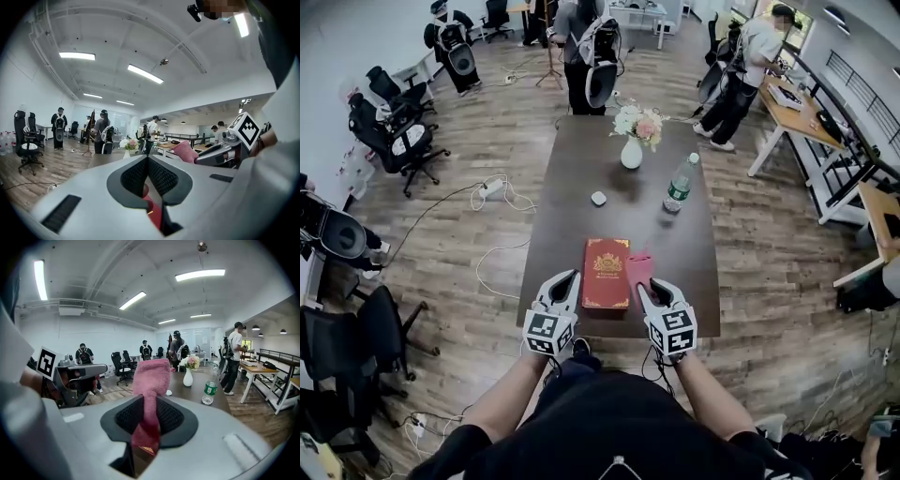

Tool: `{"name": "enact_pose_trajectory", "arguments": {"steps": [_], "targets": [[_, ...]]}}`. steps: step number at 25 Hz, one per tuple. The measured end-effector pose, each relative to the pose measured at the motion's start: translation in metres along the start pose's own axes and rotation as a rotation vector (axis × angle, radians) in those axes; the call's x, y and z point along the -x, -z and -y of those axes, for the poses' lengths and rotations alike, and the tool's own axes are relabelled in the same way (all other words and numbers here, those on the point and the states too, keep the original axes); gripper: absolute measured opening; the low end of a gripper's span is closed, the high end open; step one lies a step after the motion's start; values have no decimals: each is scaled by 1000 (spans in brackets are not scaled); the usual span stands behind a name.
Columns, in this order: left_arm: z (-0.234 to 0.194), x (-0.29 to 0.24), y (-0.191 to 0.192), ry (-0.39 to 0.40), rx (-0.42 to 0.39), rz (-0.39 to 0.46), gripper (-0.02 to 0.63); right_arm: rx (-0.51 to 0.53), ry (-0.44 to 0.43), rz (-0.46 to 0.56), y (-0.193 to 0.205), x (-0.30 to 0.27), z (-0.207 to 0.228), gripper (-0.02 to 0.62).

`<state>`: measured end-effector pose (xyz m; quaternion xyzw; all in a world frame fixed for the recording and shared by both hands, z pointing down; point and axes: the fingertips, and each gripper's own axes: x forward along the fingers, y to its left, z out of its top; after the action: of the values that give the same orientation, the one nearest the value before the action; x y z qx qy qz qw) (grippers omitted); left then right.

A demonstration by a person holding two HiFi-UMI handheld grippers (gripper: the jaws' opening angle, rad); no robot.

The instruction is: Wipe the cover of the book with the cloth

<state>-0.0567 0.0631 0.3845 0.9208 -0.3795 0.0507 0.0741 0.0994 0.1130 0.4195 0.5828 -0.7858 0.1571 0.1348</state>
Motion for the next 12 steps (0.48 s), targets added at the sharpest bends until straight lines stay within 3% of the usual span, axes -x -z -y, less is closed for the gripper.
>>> {"name": "enact_pose_trajectory", "arguments": {"steps": [12], "targets": [[-53,-45,10,148,0,-62,-5,-45,127,-46,-17,-63,6,91]]}}
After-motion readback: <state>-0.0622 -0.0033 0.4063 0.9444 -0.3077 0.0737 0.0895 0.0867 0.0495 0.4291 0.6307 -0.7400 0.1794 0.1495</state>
